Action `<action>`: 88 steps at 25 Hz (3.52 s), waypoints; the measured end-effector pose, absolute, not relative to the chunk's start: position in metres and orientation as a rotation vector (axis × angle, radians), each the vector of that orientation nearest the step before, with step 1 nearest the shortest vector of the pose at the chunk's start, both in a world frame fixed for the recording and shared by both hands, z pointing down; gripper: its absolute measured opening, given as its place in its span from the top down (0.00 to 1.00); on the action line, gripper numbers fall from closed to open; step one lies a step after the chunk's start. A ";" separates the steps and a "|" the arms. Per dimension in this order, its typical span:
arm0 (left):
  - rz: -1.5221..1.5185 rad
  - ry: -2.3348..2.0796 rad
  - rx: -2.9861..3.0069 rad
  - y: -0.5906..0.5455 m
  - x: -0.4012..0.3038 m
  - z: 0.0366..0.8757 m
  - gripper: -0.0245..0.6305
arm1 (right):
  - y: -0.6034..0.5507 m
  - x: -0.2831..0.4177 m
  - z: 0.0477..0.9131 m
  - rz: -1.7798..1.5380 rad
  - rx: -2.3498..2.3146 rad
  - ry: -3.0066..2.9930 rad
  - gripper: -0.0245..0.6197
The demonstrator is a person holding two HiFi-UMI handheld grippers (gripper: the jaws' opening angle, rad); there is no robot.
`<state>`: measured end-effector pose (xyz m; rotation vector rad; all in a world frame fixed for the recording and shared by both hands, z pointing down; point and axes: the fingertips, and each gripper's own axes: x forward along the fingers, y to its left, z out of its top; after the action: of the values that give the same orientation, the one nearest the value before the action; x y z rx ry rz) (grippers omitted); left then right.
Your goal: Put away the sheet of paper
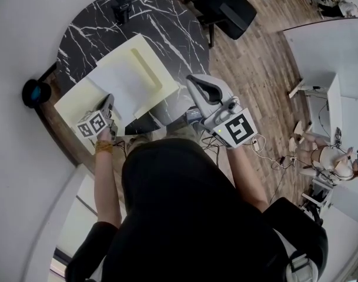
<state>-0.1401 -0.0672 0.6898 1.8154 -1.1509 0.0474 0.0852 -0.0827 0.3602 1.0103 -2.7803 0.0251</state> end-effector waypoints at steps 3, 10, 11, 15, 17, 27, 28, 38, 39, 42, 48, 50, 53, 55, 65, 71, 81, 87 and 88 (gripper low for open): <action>0.050 -1.140 1.817 -0.072 -0.134 0.692 0.94 | -0.083 0.088 0.362 0.027 1.011 -2.772 0.96; 0.041 -1.114 1.815 -0.086 -0.122 0.695 0.94 | -0.093 0.097 0.362 0.030 1.033 -2.756 0.96; 0.037 -1.110 1.814 -0.088 -0.121 0.695 0.94 | -0.094 0.099 0.362 0.031 1.036 -2.756 0.96; 0.043 -1.101 1.815 -0.095 -0.113 0.696 0.94 | -0.099 0.104 0.363 0.036 1.048 -2.751 0.96; 0.044 -1.095 1.813 -0.099 -0.110 0.699 0.94 | -0.101 0.105 0.365 0.040 1.051 -2.747 0.96; 0.079 -1.071 1.814 -0.113 -0.091 0.708 0.94 | -0.114 0.117 0.368 0.051 1.076 -2.730 0.96; 0.081 -1.070 1.813 -0.114 -0.090 0.710 0.94 | -0.115 0.117 0.369 0.051 1.077 -2.729 0.96; 0.077 -1.076 1.791 -0.124 -0.080 0.719 0.94 | -0.121 0.127 0.372 0.063 1.092 -2.713 0.96; 0.072 -1.078 1.786 -0.125 -0.078 0.720 0.94 | -0.122 0.127 0.373 0.063 1.092 -2.713 0.96; 0.052 -1.091 1.768 -0.128 -0.071 0.718 0.94 | -0.121 0.127 0.376 0.070 1.087 -2.712 0.96; 0.131 -1.124 1.773 -0.126 -0.073 0.725 0.94 | -0.122 0.124 0.380 0.084 1.071 -2.719 0.96; 0.168 -1.150 1.763 -0.123 -0.080 0.729 0.94 | -0.122 0.123 0.381 0.088 1.069 -2.721 0.96; 0.219 -1.189 1.766 -0.116 -0.092 0.730 0.90 | -0.122 0.119 0.380 0.088 1.056 -2.729 0.96; 0.231 -1.205 1.764 -0.111 -0.098 0.730 0.90 | -0.120 0.117 0.380 0.088 1.051 -2.735 0.96; 0.257 -1.262 1.785 -0.091 -0.114 0.722 0.90 | -0.109 0.111 0.378 0.066 1.026 -2.750 0.96; 0.268 -1.271 1.836 -0.079 -0.113 0.706 0.90 | -0.103 0.106 0.375 0.051 1.011 -2.761 0.96; 0.318 -1.261 1.940 -0.051 -0.106 0.689 0.90 | -0.093 0.088 0.382 0.036 0.951 -2.791 0.96; 0.368 -1.239 1.999 -0.027 -0.102 0.685 0.90 | -0.085 0.074 0.388 0.036 0.913 -2.800 0.96; 0.372 -1.238 2.005 -0.024 -0.101 0.685 0.90 | -0.083 0.072 0.389 0.037 0.906 -2.801 0.96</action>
<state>-0.1013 -0.0238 0.6847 2.0052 -1.2382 0.3723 0.0719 -0.0833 0.3891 0.9062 -2.8008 0.0372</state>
